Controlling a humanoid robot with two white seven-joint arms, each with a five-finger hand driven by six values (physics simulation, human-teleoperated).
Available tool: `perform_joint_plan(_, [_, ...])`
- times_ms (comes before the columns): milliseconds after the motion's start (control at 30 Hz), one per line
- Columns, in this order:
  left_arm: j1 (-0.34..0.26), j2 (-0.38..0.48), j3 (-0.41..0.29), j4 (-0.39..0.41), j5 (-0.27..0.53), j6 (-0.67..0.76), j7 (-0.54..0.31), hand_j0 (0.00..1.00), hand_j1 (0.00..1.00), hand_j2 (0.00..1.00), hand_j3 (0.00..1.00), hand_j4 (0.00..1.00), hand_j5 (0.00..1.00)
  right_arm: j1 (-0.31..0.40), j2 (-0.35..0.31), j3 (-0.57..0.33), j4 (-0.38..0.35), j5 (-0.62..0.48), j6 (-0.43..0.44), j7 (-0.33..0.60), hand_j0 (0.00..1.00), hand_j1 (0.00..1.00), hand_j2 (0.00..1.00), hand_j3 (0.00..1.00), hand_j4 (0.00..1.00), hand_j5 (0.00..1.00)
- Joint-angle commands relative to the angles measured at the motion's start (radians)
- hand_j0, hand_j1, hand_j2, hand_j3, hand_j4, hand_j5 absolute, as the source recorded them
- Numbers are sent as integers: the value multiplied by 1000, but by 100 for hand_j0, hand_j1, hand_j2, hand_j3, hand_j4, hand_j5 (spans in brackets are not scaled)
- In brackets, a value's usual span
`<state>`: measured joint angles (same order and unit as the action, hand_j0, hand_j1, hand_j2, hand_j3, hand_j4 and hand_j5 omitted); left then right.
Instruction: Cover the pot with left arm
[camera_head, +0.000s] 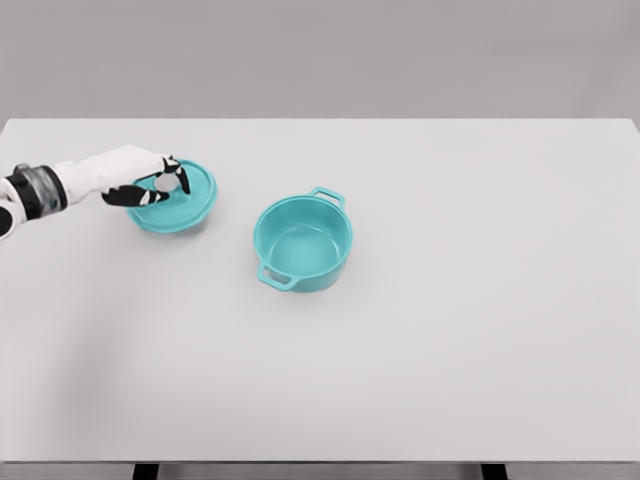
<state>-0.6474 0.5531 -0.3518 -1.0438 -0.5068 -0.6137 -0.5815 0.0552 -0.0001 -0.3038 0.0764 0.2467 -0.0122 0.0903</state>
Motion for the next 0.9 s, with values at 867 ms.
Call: perform_joint_plan(867, [0,114,-144,-292,119,3,28,51,51,51,51,51,51,0,0,0,-1,0,0,0,100,100,100,100,100,100])
